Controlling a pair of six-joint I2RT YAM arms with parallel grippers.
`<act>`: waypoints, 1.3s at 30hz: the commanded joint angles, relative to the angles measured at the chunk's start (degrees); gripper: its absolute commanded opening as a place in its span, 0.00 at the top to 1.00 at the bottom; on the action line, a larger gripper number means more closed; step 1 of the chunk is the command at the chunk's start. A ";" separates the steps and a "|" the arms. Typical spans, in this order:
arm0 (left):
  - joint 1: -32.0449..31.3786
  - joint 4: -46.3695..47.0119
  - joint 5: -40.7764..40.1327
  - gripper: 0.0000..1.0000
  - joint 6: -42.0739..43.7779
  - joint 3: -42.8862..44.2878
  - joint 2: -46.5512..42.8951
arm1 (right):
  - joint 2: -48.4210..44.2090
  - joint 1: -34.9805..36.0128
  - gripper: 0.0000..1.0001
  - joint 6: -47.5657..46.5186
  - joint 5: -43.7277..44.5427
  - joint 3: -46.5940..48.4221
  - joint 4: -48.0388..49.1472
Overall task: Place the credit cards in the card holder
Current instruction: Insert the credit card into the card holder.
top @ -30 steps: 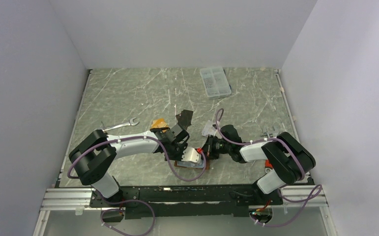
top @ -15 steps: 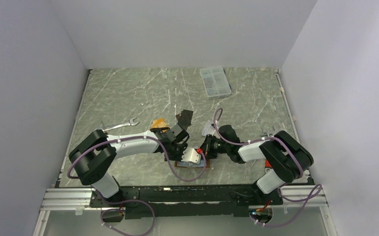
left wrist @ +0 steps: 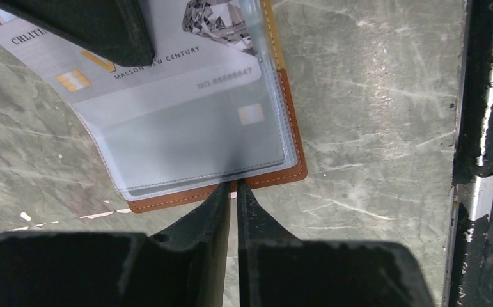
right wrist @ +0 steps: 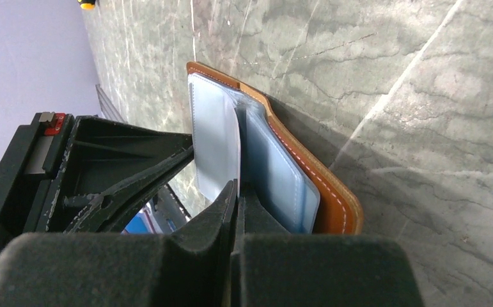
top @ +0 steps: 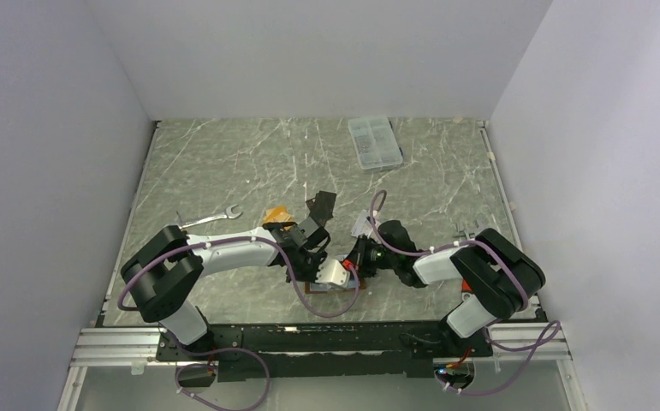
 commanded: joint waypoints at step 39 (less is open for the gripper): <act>-0.34 -0.56 4.46 0.90 -0.21 2.77 2.89 | -8.38 11.45 0.75 -8.56 20.94 13.11 -35.13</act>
